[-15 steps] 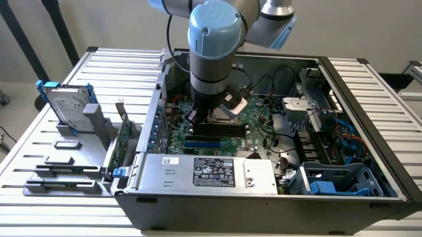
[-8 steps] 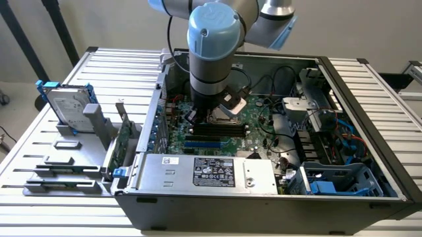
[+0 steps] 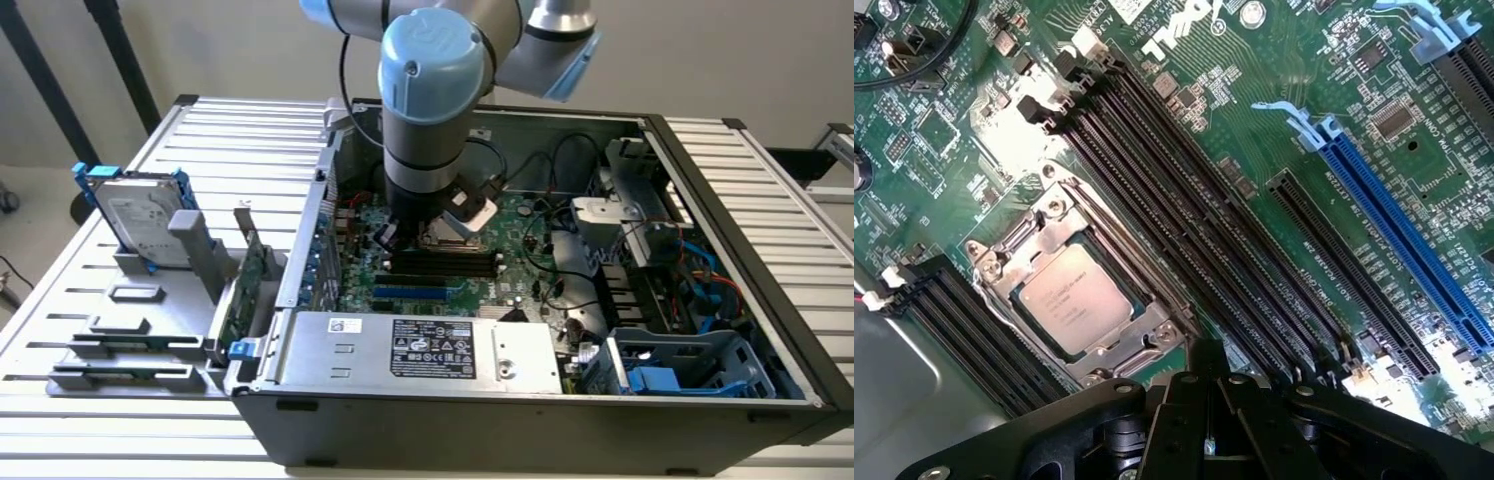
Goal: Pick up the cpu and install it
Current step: 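Install the first cpu locking lever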
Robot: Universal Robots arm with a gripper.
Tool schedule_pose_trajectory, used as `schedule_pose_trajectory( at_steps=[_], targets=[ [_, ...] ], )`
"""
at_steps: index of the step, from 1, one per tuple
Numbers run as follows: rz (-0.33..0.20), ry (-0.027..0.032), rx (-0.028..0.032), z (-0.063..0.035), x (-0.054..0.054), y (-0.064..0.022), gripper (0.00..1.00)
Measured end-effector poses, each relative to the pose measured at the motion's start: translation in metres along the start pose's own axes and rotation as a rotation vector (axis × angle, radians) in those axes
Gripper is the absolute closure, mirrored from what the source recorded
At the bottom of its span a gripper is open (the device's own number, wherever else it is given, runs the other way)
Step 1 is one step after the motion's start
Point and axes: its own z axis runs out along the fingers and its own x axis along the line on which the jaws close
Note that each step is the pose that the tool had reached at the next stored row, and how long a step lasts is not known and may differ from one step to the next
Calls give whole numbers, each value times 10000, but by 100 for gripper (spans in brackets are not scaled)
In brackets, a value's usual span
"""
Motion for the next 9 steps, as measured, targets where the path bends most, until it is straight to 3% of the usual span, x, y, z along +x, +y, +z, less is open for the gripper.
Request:
schedule_pose_trajectory(
  at_steps=[5, 9],
  targets=[
    [-3, -13, -25, 8, 9, -8, 89],
    [-3, -74, -80, 8, 9, -9, 89]
  ],
)
